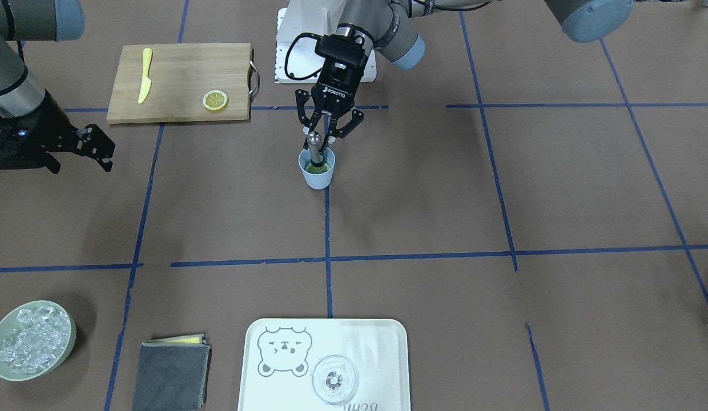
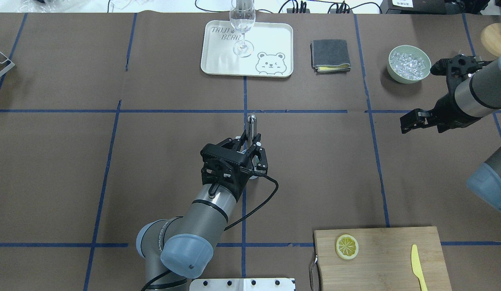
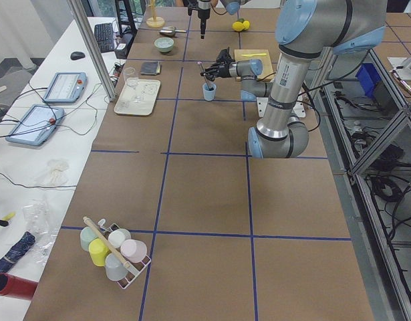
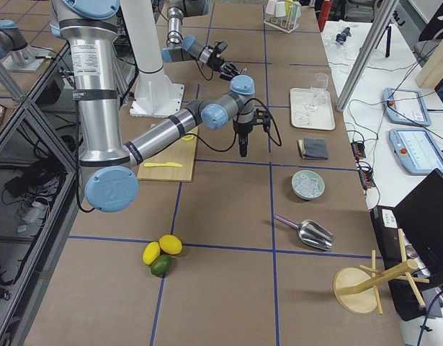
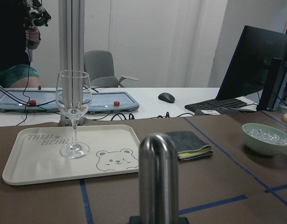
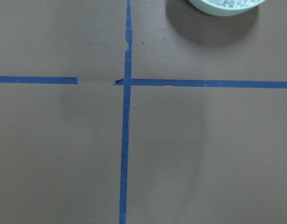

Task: Squeeze lemon into cup
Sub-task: 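Press the muddler down into the cup onto the lemon with the left gripper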

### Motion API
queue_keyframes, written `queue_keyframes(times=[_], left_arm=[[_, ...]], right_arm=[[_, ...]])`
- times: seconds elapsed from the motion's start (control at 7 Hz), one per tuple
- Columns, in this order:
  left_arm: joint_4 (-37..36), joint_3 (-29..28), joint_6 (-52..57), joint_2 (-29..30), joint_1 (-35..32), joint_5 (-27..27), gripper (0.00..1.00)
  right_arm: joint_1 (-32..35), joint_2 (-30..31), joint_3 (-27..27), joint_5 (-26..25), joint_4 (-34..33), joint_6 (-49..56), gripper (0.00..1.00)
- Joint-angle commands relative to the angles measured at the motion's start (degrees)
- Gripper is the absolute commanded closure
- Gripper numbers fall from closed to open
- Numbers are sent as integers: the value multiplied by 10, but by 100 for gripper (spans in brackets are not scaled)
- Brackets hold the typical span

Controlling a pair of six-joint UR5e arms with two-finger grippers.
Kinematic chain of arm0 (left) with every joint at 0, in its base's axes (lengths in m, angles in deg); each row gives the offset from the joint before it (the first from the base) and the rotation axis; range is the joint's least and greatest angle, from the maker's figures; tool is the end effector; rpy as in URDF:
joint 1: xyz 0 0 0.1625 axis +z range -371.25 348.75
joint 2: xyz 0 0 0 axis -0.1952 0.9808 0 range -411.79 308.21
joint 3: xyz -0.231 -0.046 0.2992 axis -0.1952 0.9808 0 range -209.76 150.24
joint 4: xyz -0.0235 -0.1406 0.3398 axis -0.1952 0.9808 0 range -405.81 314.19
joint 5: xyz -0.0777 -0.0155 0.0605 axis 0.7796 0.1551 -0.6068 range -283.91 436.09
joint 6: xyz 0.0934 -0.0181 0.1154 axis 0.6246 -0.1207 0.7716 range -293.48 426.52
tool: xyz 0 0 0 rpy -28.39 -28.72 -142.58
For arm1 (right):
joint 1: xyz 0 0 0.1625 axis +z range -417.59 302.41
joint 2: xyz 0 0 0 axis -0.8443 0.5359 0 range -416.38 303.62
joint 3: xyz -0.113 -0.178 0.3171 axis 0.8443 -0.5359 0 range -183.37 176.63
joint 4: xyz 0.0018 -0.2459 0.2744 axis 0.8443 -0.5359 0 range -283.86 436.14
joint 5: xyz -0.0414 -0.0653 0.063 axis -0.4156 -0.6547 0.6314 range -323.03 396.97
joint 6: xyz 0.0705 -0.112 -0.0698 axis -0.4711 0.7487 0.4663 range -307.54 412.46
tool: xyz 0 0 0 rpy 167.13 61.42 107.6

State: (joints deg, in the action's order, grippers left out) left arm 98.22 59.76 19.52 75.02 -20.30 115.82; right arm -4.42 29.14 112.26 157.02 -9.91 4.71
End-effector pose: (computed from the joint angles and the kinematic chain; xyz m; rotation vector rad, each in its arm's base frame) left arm 0.5534 -0.3396 0.1636 1.2277 0.9934 -0.2270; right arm -0.2422 -0.4209 0.4213 0.0869 -0.7662 0.0251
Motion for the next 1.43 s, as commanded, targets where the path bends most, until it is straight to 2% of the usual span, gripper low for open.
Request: queue_keyframes(times=[0.0, 0.43, 0.86, 1.14, 1.29], left_arm=[[6, -12, 0, 2, 1, 1, 100], [6, 1, 2, 3, 1, 7, 100], [29, 87, 121, 2, -4, 8, 100], [25, 133, 133, -9, -43, 7, 100], [20, 134, 133, -44, -61, 7, 100]], right_arm=[[0, 0, 0, 0, 1, 0, 0], [0, -1, 0, 0, 1, 0, 0], [5, -1, 1, 1, 1, 1, 0], [11, 0, 1, 2, 1, 5, 0], [15, 0, 1, 3, 1, 5, 0]])
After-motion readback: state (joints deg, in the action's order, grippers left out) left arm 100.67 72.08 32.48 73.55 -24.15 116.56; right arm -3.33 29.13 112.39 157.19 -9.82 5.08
